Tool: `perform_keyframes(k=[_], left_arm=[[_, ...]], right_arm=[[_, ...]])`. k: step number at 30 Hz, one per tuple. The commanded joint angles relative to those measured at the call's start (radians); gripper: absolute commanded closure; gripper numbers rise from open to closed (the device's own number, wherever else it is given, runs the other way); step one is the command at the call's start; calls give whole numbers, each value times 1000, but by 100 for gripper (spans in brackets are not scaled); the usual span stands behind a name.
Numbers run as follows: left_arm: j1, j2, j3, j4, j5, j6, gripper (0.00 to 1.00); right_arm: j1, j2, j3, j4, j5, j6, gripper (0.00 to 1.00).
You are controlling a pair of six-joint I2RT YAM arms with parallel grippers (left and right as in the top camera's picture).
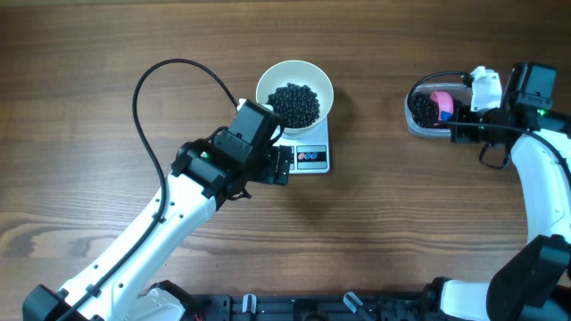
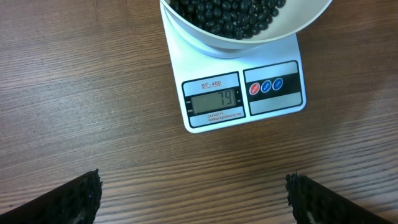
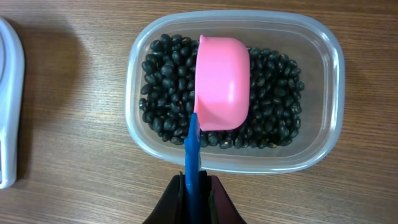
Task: Scoop item into bowl and weigh 150g on scale
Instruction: 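Dip the scoop into the beans and drag it through the tub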
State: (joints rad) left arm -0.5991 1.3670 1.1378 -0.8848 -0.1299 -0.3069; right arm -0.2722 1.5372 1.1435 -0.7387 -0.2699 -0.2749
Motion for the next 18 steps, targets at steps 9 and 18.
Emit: perform_keyframes(k=[9,18], left_arm=[[8,8,-6,3,5,15,0],[8,8,-6,3,5,15,0]], right_arm=[[-1,13,8,-26,-106,13,96],[-12,13,8,-53,-132,-14,96]])
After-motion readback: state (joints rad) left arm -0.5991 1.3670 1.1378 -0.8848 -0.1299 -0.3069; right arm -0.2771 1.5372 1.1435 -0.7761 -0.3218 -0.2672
